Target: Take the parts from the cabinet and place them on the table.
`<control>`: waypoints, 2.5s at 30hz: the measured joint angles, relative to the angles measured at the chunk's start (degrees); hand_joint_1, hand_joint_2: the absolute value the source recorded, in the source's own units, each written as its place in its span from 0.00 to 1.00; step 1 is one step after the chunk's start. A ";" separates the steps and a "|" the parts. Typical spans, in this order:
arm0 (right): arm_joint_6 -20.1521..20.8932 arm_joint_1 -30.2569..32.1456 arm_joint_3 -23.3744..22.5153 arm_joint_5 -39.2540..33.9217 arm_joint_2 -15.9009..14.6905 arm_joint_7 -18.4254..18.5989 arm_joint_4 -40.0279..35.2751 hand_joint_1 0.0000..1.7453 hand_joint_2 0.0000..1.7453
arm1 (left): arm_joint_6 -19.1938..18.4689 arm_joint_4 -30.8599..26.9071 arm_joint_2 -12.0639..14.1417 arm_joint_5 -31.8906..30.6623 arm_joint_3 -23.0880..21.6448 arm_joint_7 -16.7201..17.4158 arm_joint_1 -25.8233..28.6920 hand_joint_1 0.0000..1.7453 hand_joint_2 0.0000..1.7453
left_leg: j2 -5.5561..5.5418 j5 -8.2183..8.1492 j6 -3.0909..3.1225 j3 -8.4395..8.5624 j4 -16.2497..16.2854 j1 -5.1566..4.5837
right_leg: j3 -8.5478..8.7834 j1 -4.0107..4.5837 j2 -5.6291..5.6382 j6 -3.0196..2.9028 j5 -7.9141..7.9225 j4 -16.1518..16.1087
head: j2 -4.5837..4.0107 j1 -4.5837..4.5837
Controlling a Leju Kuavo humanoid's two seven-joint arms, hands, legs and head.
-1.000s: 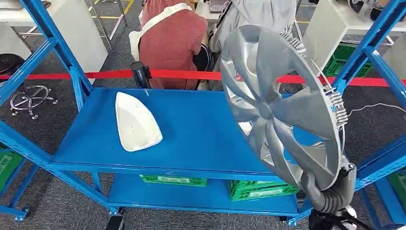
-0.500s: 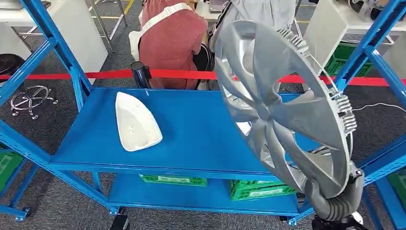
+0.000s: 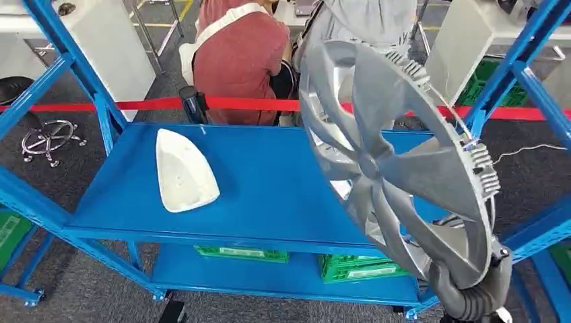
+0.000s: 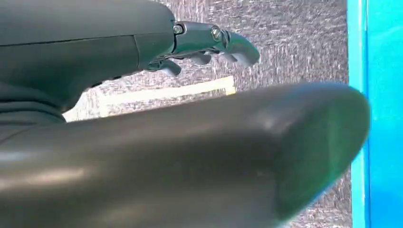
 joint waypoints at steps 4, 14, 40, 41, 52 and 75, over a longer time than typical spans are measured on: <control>-0.09 -0.11 0.22 -0.02 0.00 0.00 -0.02 1.00 1.00 | 0.07 0.00 0.02 0.00 -0.07 -0.02 -0.08 0.00 0.00 | 0.27 -3.36 -0.82 -1.94 4.62 0.18 | -0.21 -0.15 -0.23 -1.58 0.44 -0.44 | 0.00 -0.37; -1.31 -0.91 1.84 0.92 0.00 0.00 0.13 1.00 1.00 | 0.11 0.07 0.15 -0.11 -0.26 -0.20 -0.28 0.00 0.00 | 0.32 0.38 0.73 -0.88 0.81 -0.75 | -0.92 0.61 -0.37 -0.73 1.86 -0.47 | 0.00 -0.68; -0.06 -4.11 2.75 1.07 0.00 0.02 2.86 1.00 1.00 | 0.33 0.09 0.13 -0.76 -0.35 -0.37 -0.29 0.00 0.00 | 0.37 -2.26 -0.72 -9.01 15.49 -0.33 | -0.35 0.75 -0.71 -2.18 1.61 -1.84 | 0.00 -0.70; 0.02 -4.11 2.75 1.07 0.00 0.02 2.95 1.00 1.00 | 0.33 0.07 0.17 -0.79 -0.35 -0.39 -0.35 0.00 0.00 | 0.38 0.05 -0.71 -5.65 10.79 -0.18 | -1.05 0.65 -0.71 -1.91 2.08 -1.72 | 0.00 -0.70; 0.07 -4.31 2.95 0.96 0.00 0.00 3.50 1.00 1.00 | 0.46 0.09 0.11 -0.81 -0.57 -0.48 -0.58 0.00 0.00 | 0.49 3.79 3.60 -3.71 0.06 -0.82 | -5.85 0.46 -0.62 1.23 -7.30 10.48 | 0.00 -0.13; -0.17 -4.63 3.13 1.42 0.04 0.02 3.87 1.00 1.00 | 0.46 0.11 -0.04 -0.61 -0.74 -0.59 -0.01 0.00 0.00 | -0.03 0.22 0.86 0.95 0.06 -0.74 | -0.92 1.24 -1.05 -0.87 3.77 -2.58 | 0.00 -0.30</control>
